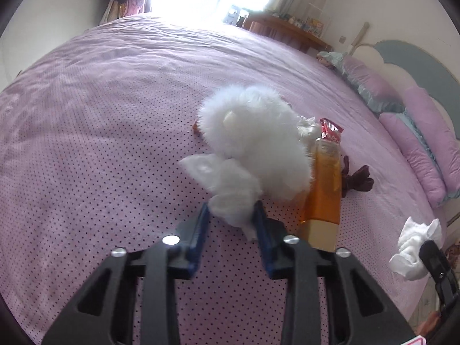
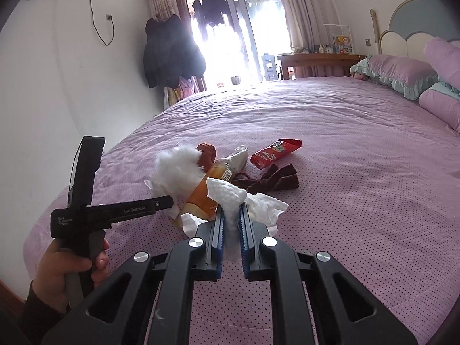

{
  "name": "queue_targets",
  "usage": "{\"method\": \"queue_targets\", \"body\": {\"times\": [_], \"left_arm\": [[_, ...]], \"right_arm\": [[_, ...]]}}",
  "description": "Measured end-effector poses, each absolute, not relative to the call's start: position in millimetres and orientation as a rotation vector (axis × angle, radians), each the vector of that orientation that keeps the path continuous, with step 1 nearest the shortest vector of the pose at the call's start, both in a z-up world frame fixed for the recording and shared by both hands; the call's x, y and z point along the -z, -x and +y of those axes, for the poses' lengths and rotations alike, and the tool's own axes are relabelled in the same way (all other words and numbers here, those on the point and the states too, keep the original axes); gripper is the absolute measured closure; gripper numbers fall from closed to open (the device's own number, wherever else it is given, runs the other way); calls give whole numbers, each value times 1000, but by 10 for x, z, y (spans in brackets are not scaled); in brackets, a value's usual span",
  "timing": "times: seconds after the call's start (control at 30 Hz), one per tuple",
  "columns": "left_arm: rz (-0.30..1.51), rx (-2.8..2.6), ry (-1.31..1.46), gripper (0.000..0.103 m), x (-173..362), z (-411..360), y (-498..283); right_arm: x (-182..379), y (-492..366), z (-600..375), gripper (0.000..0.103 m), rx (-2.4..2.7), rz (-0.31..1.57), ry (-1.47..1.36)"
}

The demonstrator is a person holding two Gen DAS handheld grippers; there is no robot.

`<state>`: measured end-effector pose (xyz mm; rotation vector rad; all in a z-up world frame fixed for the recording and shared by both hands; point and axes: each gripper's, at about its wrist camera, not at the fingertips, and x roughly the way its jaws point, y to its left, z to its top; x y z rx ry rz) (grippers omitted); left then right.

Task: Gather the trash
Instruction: 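Grasp a white tissue with the right tool while the left tool grasps another tissue, then carry both tissues over the yellow bin and release them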

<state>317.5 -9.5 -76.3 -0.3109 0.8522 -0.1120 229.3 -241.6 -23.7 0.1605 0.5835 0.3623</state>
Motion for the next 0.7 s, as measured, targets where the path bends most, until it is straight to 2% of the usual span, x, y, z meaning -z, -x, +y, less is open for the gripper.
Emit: {"method": "queue_targets", "body": {"times": [0.4,0.7], "left_arm": [[750,236,269,77,429,-136,-2404],[753,472,167,77,262,-789,-1755]], "right_arm": [[220,-1931,-2566,93,-359,571,-180],[114,-1070,-3046,93,-276,540,-185]]}}
